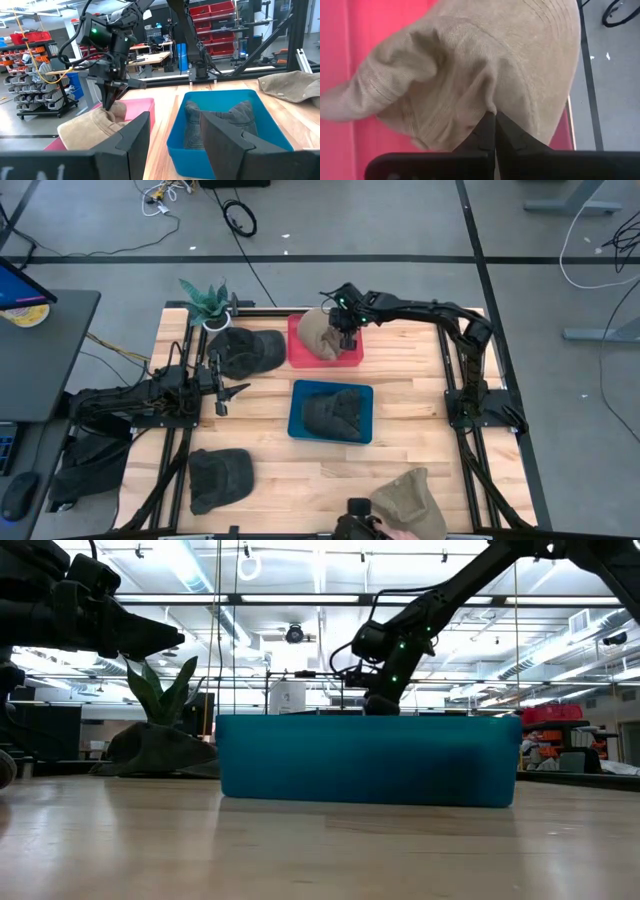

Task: Pick & Place hat
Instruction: Put the left brown cap into the red bin

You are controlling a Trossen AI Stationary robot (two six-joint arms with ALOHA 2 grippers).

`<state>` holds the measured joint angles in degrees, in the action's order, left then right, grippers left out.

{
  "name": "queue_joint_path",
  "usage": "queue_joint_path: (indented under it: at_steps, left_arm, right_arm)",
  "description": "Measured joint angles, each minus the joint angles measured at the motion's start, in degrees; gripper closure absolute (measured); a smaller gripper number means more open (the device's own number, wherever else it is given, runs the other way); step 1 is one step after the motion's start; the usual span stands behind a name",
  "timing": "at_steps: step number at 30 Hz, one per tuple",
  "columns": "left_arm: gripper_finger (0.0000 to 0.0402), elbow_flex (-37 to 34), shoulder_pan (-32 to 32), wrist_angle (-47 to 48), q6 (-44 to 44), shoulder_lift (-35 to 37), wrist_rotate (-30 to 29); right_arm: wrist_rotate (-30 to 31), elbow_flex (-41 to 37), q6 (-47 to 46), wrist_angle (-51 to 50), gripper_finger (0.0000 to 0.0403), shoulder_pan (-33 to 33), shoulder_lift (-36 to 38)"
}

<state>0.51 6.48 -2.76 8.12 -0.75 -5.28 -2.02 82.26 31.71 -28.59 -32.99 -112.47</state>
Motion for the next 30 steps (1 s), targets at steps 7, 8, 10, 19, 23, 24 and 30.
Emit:
queue_joint_path:
  at_steps: [7,8,10,19,23,24,30]
  left_arm:
    - [0.0225,-0.01,0.00,0.02,0.00,0.01,-0.02]
    - [0.0225,-0.02,0.00,0.00,0.01,0.02,-0.01]
    - [0.0225,-0.02,0.00,0.02,0.00,0.02,0.00]
    - [0.0225,-0.01,-0.02,0.02,0.01,0.01,-0.01]
    - [0.0225,-0.02,0.00,0.02,0.02,0.02,-0.02]
    - [0.0225,0.00,-0.02,0.02,0.00,0.02,-0.02]
    - [0.0225,-0.01,0.00,0.01,0.01,0.02,-0.01]
  right_arm:
    - [0.02,0.00,0.25,4.88,0.0403,0.03,-2.11]
    - [0.01,0.00,0.41,5.68,0.0403,0.06,-2.50]
    - [-0.12,0.00,0.68,6.18,0.0403,0.08,-3.14]
    - [-0.52,0.04,3.28,6.13,0.0403,0.10,-6.84]
    - [1.30,0.04,5.27,5.57,0.0403,0.19,-6.93]
    - [2.63,0.04,5.32,5.46,0.0403,0.36,-6.75]
    - [11.62,0.00,5.60,5.04,0.0384,1.50,-4.57]
